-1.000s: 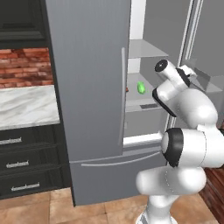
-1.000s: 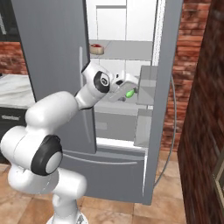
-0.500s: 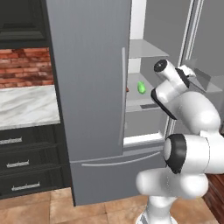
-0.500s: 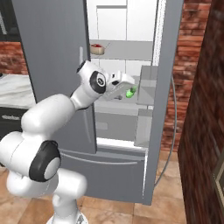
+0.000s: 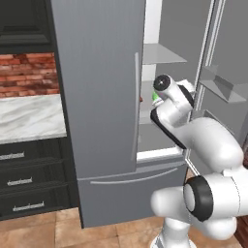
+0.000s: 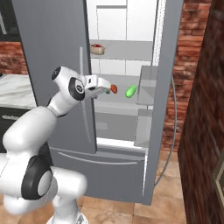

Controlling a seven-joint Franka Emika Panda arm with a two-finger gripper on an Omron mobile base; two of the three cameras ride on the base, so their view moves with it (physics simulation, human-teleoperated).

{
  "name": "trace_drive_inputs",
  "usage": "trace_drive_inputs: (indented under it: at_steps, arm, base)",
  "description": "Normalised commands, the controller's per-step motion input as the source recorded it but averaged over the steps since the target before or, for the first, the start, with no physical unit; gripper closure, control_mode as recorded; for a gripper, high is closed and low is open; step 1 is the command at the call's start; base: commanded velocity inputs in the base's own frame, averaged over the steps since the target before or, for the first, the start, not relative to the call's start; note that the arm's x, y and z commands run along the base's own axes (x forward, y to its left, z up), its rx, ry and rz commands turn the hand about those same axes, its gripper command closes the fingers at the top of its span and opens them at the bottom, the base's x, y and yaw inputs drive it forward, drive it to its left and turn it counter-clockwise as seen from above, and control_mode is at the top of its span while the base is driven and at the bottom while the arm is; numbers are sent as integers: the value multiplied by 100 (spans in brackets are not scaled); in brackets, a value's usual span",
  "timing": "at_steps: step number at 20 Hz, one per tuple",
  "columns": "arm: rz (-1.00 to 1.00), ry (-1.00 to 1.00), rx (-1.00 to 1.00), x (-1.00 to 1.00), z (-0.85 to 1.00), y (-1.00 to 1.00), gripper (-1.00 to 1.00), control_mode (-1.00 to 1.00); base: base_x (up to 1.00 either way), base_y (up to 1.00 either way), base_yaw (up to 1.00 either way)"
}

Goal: Gather the sweet potato and corn from the fridge and place them on a tray on the dining counter. Then gather the fish and steak from the fridge and place them on the other tray.

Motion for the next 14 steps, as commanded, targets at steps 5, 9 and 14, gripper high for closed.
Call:
trace_drive_inputs:
  at_steps: [5, 9, 14]
  arm:
    - [30, -7, 28, 0, 0, 80, -100, -100]
    - [34, 2, 36, 3, 20, 39, -100, -100]
    - [18, 4, 31, 25, 24, 15, -100, -100]
  base:
    - [0, 0, 0]
    - [0, 0, 0]
    - [0, 0, 0]
